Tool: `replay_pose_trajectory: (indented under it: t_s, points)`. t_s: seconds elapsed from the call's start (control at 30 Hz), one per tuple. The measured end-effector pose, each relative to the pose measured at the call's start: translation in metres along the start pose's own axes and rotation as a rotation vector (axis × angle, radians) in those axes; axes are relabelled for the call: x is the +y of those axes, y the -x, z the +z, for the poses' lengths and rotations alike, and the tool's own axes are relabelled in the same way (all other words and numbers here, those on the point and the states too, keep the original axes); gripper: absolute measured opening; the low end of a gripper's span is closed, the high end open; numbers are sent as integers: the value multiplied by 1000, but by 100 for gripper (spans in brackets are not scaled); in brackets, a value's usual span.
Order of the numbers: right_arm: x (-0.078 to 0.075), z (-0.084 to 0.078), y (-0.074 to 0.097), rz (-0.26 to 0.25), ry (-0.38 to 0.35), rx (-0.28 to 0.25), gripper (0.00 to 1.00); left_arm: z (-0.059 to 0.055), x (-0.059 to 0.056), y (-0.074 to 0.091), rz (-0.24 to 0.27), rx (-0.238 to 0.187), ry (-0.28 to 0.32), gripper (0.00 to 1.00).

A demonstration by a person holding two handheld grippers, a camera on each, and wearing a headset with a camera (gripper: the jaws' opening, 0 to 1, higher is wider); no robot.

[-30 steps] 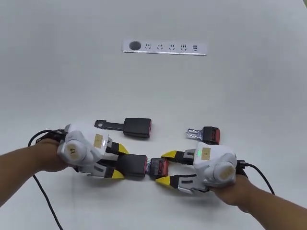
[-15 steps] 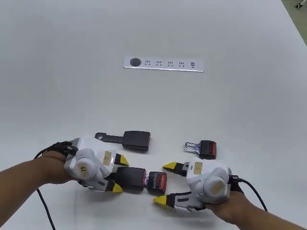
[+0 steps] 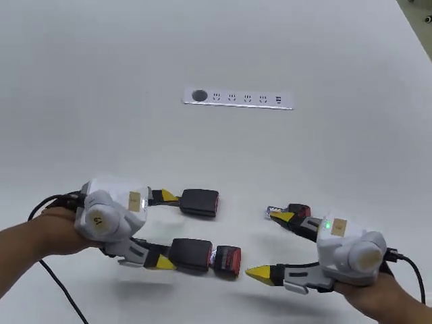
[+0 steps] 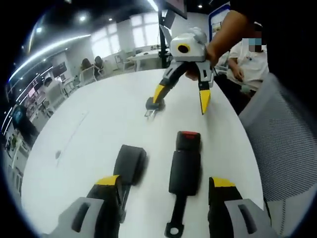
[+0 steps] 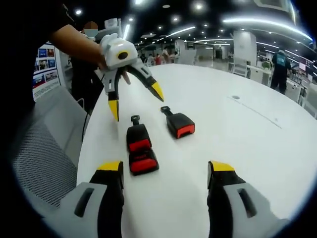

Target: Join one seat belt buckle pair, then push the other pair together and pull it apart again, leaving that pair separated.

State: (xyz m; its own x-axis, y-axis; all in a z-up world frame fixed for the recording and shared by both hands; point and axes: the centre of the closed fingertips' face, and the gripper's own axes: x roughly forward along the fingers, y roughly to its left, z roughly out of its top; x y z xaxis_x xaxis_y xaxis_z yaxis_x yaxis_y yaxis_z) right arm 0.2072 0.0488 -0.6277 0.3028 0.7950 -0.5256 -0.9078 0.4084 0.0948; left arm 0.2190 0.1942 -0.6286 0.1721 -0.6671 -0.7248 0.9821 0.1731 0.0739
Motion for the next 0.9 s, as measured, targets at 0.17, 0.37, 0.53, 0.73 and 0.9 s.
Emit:
replay_pose_trajectory:
  t_s: [0.17,0.37,0.53,0.73,0.9]
  points:
    - [-31,-1,15,-33,-9,6,75,3,27,4,42,0,1,71]
    - [-62,-7,25,-52,-5,37,76,9,46,2,44,14,2,71]
    - [-79,-15,26,-51,-2,61,79,4,53,-7,11,34,-17,71]
    - [-89,-28,22,-26,6,112,80,7,62,-20,-9,35,-16,70]
    - [-92,-46,18,-2,-3,172,72,1,68,-36,-26,40,-13,69]
